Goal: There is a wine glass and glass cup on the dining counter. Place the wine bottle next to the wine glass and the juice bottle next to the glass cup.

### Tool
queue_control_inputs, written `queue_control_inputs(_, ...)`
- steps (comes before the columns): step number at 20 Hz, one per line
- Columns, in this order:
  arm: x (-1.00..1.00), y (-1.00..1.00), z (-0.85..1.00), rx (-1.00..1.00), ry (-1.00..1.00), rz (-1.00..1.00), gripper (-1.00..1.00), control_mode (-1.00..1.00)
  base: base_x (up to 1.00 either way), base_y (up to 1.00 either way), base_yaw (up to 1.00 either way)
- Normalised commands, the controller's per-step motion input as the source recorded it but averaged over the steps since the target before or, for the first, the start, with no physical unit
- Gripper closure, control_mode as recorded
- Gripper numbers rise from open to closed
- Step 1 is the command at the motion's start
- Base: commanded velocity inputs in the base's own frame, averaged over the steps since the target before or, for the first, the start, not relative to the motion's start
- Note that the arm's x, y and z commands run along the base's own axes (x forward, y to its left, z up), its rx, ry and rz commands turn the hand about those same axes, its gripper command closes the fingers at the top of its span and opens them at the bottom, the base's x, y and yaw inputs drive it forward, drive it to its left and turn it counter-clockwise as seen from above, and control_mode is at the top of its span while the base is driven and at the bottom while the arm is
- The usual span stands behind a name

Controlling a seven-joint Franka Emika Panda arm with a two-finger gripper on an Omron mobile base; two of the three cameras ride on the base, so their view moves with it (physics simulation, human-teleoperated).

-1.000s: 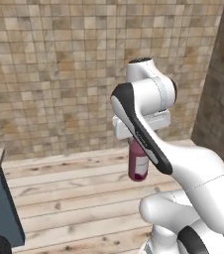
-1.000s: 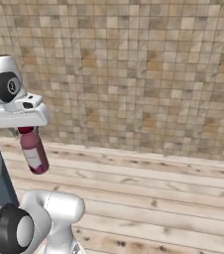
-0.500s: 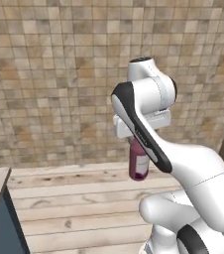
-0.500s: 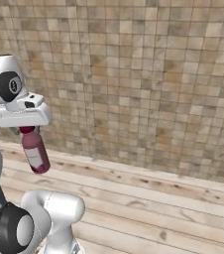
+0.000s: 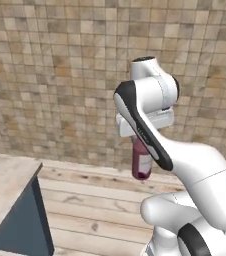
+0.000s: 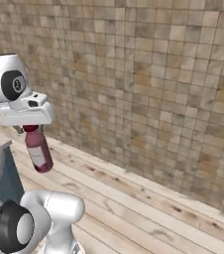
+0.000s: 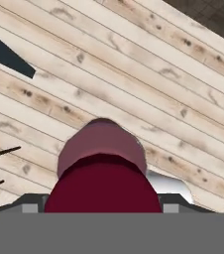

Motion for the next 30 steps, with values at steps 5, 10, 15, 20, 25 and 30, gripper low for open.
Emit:
queue_control_inputs(5,0.00,0.00,0.00,0.00,0.00,0.00,1.00,1.00,0.39,-0.02,0.65)
queue_control_inputs(10,0.00,0.00,0.00,0.00,0.00,0.00,1.00,1.00,0.39,-0.15,0.47)
queue_control_inputs(15,0.00,0.00,0.00,0.00,0.00,0.00,1.00,1.00,0.43,-0.40,0.16)
queue_control_inputs(20,0.00,0.00,0.00,0.00,0.00,0.00,1.00,1.00,0.44,-0.43,0.12)
queue_control_inputs(25,0.00,0.00,0.00,0.00,0.00,0.00,1.00,1.00,0.52,-0.35,0.18)
queue_control_inputs(30,0.00,0.00,0.00,0.00,0.00,0.00,1.00,1.00,0.64,-0.16,0.34)
